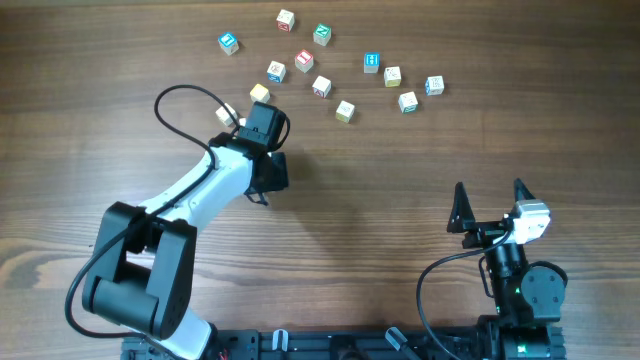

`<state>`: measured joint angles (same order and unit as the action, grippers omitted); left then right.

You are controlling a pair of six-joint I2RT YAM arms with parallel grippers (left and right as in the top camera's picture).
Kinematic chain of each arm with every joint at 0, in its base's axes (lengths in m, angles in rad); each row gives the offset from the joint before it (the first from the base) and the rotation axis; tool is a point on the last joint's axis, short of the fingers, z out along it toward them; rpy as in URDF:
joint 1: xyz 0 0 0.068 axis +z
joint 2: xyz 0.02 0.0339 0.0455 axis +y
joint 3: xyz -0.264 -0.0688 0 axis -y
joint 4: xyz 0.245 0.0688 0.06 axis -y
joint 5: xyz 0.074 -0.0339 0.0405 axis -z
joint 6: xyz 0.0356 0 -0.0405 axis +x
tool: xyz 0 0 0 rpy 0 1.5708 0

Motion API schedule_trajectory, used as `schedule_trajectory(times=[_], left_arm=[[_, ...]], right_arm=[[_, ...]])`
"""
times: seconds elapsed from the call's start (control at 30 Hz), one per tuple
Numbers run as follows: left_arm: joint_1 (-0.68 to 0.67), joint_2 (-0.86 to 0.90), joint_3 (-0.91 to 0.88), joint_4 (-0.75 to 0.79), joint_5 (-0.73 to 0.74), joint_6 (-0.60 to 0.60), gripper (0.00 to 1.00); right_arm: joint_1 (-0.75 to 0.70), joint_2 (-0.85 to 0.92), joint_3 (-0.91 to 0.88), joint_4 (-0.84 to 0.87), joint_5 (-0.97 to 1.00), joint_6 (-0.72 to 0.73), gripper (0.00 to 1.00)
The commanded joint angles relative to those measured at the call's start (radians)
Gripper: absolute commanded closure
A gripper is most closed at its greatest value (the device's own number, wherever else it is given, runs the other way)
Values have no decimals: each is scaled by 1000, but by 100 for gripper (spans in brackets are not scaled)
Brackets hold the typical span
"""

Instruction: Form a horizontal line

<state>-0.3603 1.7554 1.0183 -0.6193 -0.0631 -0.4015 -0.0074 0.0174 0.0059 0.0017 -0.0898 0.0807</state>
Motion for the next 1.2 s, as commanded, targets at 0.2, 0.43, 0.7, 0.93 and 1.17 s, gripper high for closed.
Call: schedule_trajectory(times=[0.2, 0.43, 0.7, 0.93, 1.17], left_arm=[[-2, 12, -34, 36, -32, 13, 67], [-2, 12, -35, 36, -32, 13, 67], [-2, 12, -35, 36, -32, 13, 64], [-2, 12, -35, 37, -32, 13, 64], [-2, 12, -35, 30, -32, 13, 63]], right_arm=[[4, -8, -1, 5, -13, -10, 0], [4, -8, -1, 5, -13, -10, 0], [4, -8, -1, 5, -13, -10, 0], [4, -8, -1, 5, -13, -10, 0], [4, -8, -1, 5, -13, -10, 0]])
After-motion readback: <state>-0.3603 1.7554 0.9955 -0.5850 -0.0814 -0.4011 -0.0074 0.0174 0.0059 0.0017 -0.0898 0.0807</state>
